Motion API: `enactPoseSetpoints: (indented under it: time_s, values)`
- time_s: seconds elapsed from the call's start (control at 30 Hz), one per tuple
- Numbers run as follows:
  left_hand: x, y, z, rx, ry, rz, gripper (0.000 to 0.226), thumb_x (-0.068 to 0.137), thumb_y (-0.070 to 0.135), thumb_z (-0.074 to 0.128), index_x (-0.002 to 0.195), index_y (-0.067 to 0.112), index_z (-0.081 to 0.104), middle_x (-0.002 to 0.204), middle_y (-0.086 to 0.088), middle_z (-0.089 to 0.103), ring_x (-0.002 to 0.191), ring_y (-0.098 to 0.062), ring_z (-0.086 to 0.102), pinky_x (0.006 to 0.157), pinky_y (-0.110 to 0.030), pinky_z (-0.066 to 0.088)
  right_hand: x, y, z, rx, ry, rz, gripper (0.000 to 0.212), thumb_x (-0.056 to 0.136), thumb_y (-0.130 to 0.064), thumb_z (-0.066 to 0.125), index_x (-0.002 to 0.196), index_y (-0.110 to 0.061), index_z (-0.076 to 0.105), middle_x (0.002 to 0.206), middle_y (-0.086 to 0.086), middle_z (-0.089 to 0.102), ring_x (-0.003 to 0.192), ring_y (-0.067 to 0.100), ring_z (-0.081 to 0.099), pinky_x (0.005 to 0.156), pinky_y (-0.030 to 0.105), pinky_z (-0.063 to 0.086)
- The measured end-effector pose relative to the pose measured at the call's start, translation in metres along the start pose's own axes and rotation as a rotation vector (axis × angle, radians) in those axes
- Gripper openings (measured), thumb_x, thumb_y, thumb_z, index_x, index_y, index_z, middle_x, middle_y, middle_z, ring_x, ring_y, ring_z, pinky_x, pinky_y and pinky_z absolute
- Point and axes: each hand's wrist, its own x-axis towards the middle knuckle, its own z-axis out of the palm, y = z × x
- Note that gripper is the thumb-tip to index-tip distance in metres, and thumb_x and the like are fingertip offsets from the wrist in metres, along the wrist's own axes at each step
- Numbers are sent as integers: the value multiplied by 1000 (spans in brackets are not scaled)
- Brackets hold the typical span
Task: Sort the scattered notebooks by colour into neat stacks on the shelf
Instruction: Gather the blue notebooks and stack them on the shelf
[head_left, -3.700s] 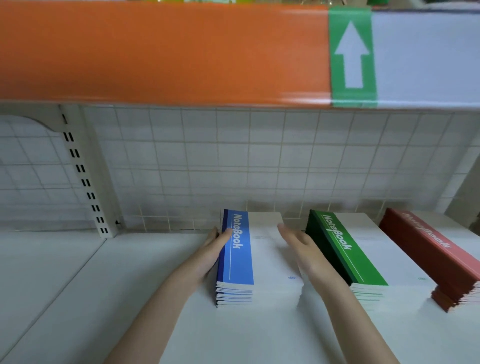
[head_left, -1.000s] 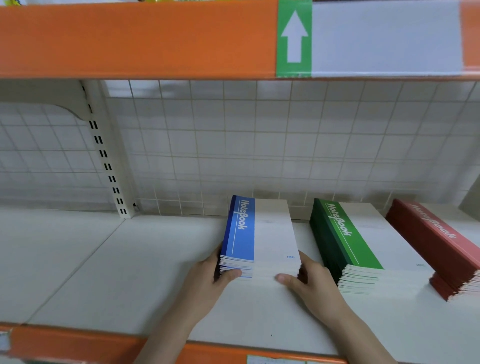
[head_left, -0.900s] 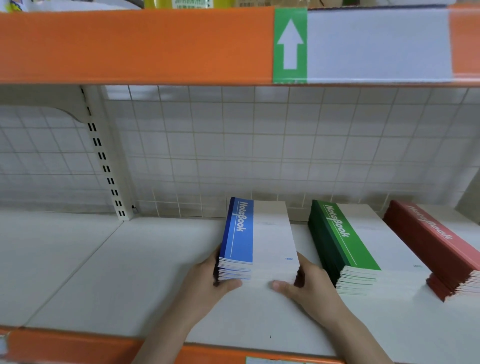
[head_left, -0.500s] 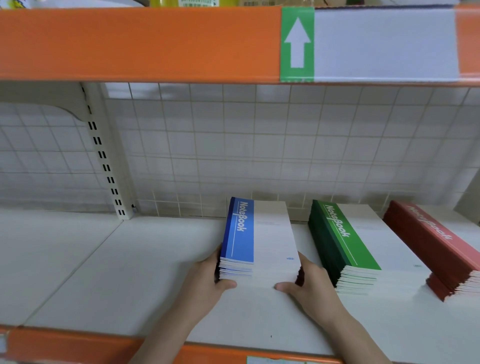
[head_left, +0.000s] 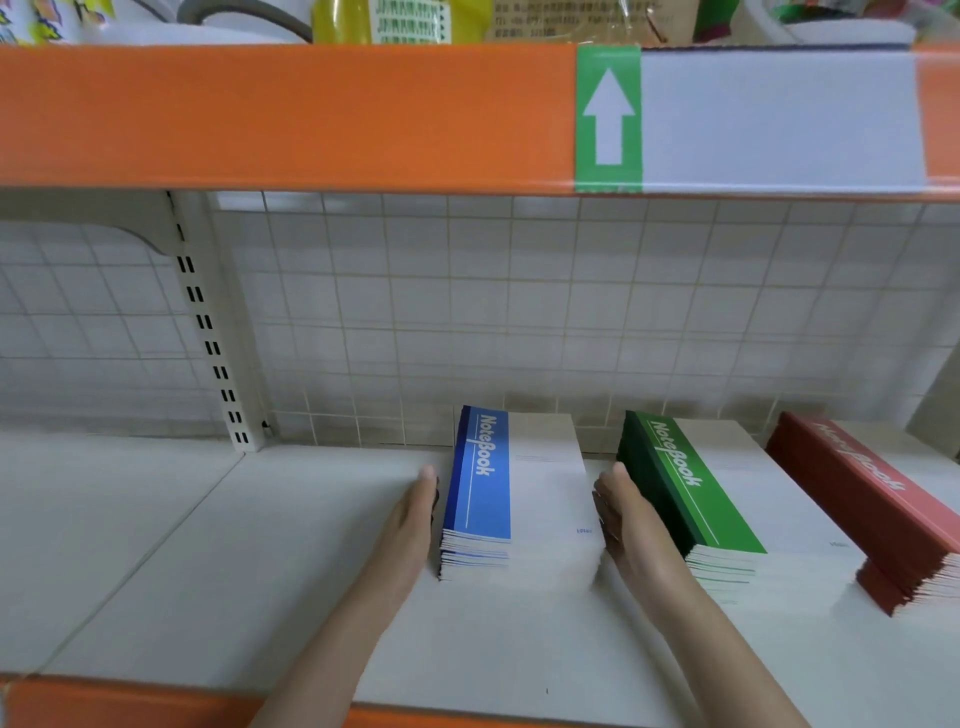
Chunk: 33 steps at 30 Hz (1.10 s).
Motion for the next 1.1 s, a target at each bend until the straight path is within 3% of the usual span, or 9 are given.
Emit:
enactPoseSetpoints:
  time_s: [0.1,0.2,0.27,0.33,0.47,0.53,0.7,0.9,1.1]
  values:
    - [26,26,13,-143,-49,-163,66,90,69,22,113,21,60,119,1,66,112,-18,60,103,-35,42,19,-19,9,68,10,117,50,100,-46,32,123,-10,58,106,3,69,93,18,66,74,31,50]
    - [38,28,20,-208,-74,-256,63,91,67,28,85,20,68,79,-3,74,68,-18,71,59,-23,54,34,-19,11,56,21,164,47,99,-46,33,102,-11,65,81,8,73,67,23,69,54,27,51]
    - [40,24,23,-269,-75,-291,59,90,66,35,73,20,67,68,-3,72,55,-18,68,47,-20,50,41,-15,14,45,26,162,42,97,-43,37,88,-13,65,66,7,72,54,21,68,43,22,49]
    - [44,18,25,-316,-56,-306,57,90,64,39,69,19,67,65,-4,71,51,-19,67,49,-21,50,48,-10,16,53,45,147,38,98,-41,40,85,-14,64,61,5,71,51,20,68,42,22,48]
    - [48,12,25,-343,25,-354,49,92,56,46,69,17,64,57,-5,69,43,-20,64,52,-22,47,57,-4,16,59,80,158,32,97,-40,43,88,-15,61,58,4,70,56,22,68,55,30,49]
    - [50,13,25,-324,30,-362,42,93,52,47,76,16,63,54,-3,68,41,-19,63,46,-19,46,61,-2,15,46,73,165,33,96,-41,44,91,-13,61,59,5,71,60,24,68,56,30,49]
    - [56,12,25,-274,69,-337,28,96,42,47,103,17,58,53,1,68,41,-16,64,36,-17,44,65,2,11,87,48,152,33,97,-42,41,88,-16,59,54,1,69,47,16,67,36,19,46]
    - [54,13,27,-275,84,-323,31,95,41,49,117,23,59,59,3,70,44,-16,65,38,-18,44,67,8,12,145,53,123,37,96,-42,42,89,-16,67,69,6,73,57,22,70,47,23,50]
    - [53,12,26,-289,56,-358,32,95,46,46,112,23,59,58,0,70,44,-19,65,39,-20,46,64,7,13,170,57,115,36,97,-40,43,88,-15,67,69,5,72,59,21,69,52,25,51]
